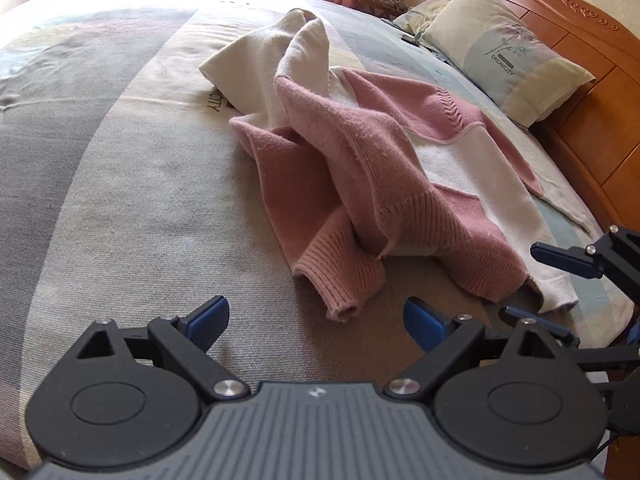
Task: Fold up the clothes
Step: 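Reach the left gripper to the pink sleeve cuff and grasp it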
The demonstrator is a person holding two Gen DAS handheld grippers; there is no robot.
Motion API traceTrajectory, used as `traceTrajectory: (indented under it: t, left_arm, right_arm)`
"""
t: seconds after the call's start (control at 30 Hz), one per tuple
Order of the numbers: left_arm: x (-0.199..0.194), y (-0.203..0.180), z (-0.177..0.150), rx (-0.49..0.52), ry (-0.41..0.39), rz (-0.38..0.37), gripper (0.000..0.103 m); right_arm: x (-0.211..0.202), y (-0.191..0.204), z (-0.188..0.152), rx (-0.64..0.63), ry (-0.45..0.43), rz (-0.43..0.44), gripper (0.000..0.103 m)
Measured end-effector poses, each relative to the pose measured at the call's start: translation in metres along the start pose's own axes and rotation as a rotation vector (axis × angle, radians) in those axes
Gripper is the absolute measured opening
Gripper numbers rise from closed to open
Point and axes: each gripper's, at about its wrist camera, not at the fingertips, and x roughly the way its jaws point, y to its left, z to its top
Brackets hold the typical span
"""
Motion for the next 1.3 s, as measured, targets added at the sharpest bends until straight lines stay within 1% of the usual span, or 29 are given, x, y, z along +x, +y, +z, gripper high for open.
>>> traceTrajectory:
  t: [0.07,0.2,0.3,0.33,0.43,0.47,0.57,0.63,0.67,0.7,0.8,0.83,0.97,1.03,1.07,1.1,1.13,1.17,1.2,1.27,1.3]
  left_arm:
    - [0.004,0.004,0.001,-0.047,0.014,-0.049,0.094]
    - [0.009,0.01,0.003,-0.128,0.028,-0.139,0.094]
    - [0.011,0.023,0.0,-0.262,0.04,-0.258,0.094]
    - [0.013,0.029,-0.003,-0.317,0.042,-0.309,0.094]
    - [0.022,0.052,-0.019,-0.5,0.0,-0.45,0.094]
    - [0.021,0.059,-0.023,-0.546,-0.035,-0.487,0.094]
    - [0.023,0.066,-0.027,-0.588,-0.058,-0.496,0.092]
    - [0.024,0.071,-0.029,-0.614,-0.071,-0.499,0.08]
    - [0.025,0.074,-0.03,-0.626,-0.077,-0.501,0.07]
    - [0.025,0.076,-0.031,-0.639,-0.084,-0.502,0.064]
    - [0.027,0.084,-0.034,-0.677,-0.103,-0.507,0.063]
    - [0.03,0.08,-0.03,-0.665,-0.083,-0.505,0.063]
    - [0.036,0.077,-0.024,-0.647,-0.073,-0.49,0.063]
    - [0.04,0.076,-0.02,-0.638,-0.066,-0.476,0.058]
    - [0.042,0.074,-0.017,-0.623,-0.058,-0.454,0.049]
    - [0.044,0.073,-0.016,-0.614,-0.05,-0.427,0.037]
    - [0.047,0.073,-0.016,-0.607,-0.043,-0.4,0.031]
    - [0.048,0.074,-0.019,-0.611,-0.043,-0.374,0.019]
    - [0.048,0.076,-0.024,-0.629,-0.062,-0.368,0.015]
    - [0.047,0.08,-0.037,-0.655,-0.107,-0.401,0.011]
    - [0.047,0.081,-0.037,-0.661,-0.111,-0.403,0.011]
  right_arm:
    - [0.002,-0.002,-0.004,0.027,0.023,-0.002,0.056]
    - [0.001,-0.007,-0.014,0.101,0.051,0.003,0.057]
    - [-0.002,-0.012,-0.024,0.167,0.056,0.005,0.06]
    - [-0.002,-0.014,-0.027,0.192,0.055,0.011,0.062]
    - [-0.002,-0.019,-0.038,0.276,0.053,0.04,0.063]
    - [-0.001,-0.02,-0.041,0.301,0.055,0.048,0.063]
    - [0.002,-0.022,-0.051,0.36,0.065,0.056,0.063]
    - [0.002,-0.022,-0.057,0.377,0.064,0.052,0.063]
    - [0.001,-0.023,-0.059,0.383,0.064,0.047,0.063]
    - [0.0,-0.023,-0.062,0.389,0.063,0.042,0.063]
    - [-0.001,-0.027,-0.071,0.428,0.068,0.041,0.064]
    - [-0.001,-0.029,-0.075,0.447,0.071,0.044,0.064]
    - [0.002,-0.033,-0.084,0.497,0.085,0.043,0.064]
    - [0.002,-0.033,-0.085,0.51,0.081,0.042,0.064]
    - [0.002,-0.033,-0.086,0.515,0.08,0.044,0.064]
    - [0.002,-0.033,-0.086,0.52,0.078,0.047,0.064]
    - [0.003,-0.033,-0.087,0.524,0.078,0.048,0.064]
    - [0.003,-0.033,-0.087,0.526,0.078,0.049,0.065]
    - [0.004,-0.033,-0.088,0.529,0.079,0.049,0.065]
    - [0.005,-0.031,-0.088,0.539,0.083,0.052,0.065]
    - [0.005,-0.03,-0.089,0.544,0.085,0.054,0.065]
